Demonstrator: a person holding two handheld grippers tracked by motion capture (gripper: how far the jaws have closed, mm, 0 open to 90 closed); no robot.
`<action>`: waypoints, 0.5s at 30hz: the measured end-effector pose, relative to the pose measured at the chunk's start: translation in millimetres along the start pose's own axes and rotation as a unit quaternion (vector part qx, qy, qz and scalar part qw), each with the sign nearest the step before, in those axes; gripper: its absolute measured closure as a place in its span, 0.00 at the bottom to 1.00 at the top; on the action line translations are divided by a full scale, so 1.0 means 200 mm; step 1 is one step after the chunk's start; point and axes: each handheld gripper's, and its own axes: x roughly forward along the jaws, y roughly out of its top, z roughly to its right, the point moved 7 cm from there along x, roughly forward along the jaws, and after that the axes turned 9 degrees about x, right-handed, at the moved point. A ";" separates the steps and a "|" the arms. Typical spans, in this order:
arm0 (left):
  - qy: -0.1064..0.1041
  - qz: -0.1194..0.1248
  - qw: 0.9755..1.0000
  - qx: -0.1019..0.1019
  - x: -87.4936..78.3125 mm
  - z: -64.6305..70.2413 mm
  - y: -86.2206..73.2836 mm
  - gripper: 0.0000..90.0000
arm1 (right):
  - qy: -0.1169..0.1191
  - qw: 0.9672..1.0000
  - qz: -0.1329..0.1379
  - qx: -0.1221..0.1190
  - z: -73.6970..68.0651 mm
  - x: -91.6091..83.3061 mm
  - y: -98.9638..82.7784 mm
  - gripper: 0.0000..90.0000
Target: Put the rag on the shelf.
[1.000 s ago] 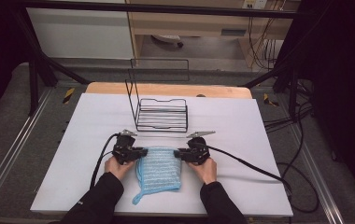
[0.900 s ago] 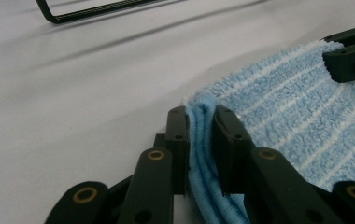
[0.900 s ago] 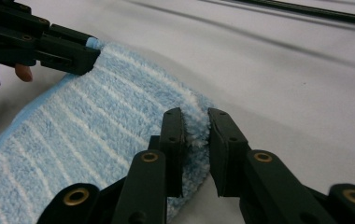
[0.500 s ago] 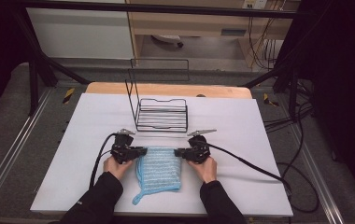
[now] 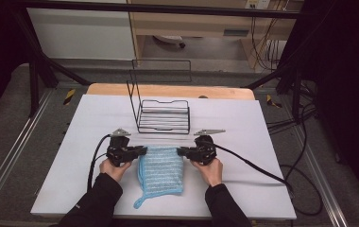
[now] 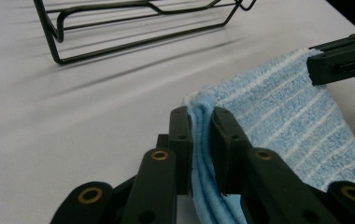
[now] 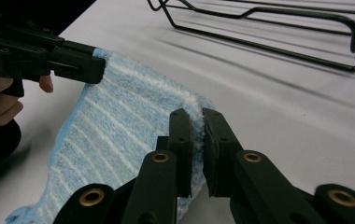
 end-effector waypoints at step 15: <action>-0.007 0.048 0.999 0.021 -0.14 0.09 0.09 0.88 | 0.009 0.999 0.036 -0.028 -0.09 -0.14 0.06 0.93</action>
